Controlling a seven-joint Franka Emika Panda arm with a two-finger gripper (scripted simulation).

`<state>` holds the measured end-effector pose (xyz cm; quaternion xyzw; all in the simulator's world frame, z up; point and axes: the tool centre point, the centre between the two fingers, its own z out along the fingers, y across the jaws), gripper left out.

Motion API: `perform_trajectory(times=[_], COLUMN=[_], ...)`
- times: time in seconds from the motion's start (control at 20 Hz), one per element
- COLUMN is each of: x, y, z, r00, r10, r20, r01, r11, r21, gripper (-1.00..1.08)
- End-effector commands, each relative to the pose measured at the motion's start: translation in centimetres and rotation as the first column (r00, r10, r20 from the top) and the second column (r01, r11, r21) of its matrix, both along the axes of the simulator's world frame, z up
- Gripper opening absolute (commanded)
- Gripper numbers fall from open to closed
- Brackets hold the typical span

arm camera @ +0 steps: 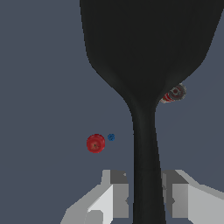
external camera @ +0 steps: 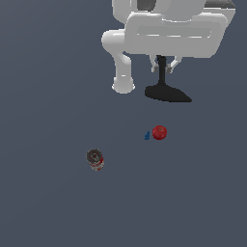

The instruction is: Pick up a designated object from a clutter of objects.

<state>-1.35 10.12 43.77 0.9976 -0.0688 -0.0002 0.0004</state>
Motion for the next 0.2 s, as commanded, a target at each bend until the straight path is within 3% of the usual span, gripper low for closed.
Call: perform_trajectory(times=[0.0, 0.15], x=[-0.22, -0.29], y=[0.22, 0.31], z=[0.72, 0.96], r00=[1.0, 1.0], r10=[-0.001, -0.001], r20=[0.0, 0.0], r01=[0.001, 0.001], r11=[1.0, 1.0], r21=[0.0, 0.0], gripper=[-1.0, -1.0])
